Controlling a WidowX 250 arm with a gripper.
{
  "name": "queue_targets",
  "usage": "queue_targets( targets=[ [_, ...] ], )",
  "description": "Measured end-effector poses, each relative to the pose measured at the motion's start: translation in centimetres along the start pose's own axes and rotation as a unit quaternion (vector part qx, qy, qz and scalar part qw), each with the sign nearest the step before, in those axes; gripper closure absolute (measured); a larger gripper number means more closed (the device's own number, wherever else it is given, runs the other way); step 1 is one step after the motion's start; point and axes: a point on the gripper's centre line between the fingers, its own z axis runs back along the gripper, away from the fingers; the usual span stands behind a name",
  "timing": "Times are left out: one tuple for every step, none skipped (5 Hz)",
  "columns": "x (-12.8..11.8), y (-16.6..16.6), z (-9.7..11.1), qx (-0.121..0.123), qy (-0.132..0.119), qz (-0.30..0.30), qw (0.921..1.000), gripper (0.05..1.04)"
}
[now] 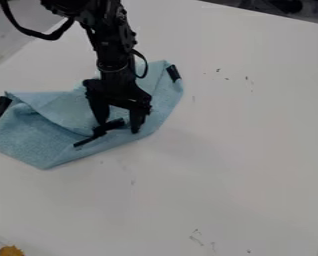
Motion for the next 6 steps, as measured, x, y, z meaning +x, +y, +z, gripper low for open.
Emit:
queue_targets(
  targets=[
    [0.08,-0.04,-0.2,0.0,0.003,-0.002,1.0,0.139],
    [-0.04,-0.05,-0.18,-0.001,0.008,0.006,1.0,0.424],
    [-0.03,-0.01,-0.07,0.0,0.011,0.01,0.9999,0.726],
    [-0.07,-0.06,-0.48,0.0,0.012,0.015,0.9998,0.932],
    [-0.19,-0.16,-0.55,-0.002,0.014,0.019,0.9997,0.989],
    [-0.67,-0.27,-0.72,-0.005,0.02,0.015,0.9997,0.82]
  ],
)
